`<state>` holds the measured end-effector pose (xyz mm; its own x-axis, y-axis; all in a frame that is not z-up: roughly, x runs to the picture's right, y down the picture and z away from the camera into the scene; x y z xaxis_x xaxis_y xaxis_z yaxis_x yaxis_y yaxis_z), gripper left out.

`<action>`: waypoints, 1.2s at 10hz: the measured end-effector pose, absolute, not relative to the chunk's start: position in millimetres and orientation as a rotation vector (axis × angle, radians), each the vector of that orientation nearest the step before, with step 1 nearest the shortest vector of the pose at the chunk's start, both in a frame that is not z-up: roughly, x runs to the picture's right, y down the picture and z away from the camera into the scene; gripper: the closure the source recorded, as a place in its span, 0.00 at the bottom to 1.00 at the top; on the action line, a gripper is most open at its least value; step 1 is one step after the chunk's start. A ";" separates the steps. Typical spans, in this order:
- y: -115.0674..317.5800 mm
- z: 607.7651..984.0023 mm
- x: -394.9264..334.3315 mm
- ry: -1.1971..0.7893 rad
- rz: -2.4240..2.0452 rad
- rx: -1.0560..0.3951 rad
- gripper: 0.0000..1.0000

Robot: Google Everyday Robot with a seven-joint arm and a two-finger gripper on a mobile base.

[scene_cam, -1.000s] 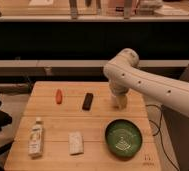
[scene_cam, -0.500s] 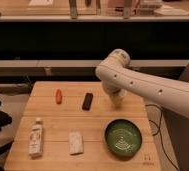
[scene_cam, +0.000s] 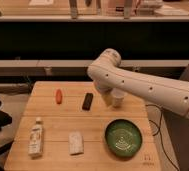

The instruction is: Drag the pepper across the table

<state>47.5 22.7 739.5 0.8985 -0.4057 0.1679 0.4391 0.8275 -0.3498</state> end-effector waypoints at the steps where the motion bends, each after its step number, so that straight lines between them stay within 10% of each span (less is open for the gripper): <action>1: 21.6 741.2 40.7 -0.101 -0.458 -0.386 0.20; 12: 4.8 767.9 -21.0 -0.191 -0.555 -0.338 0.20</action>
<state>-21.0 4.8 767.9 0.8345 -0.4821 0.2668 0.5442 0.7969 -0.2621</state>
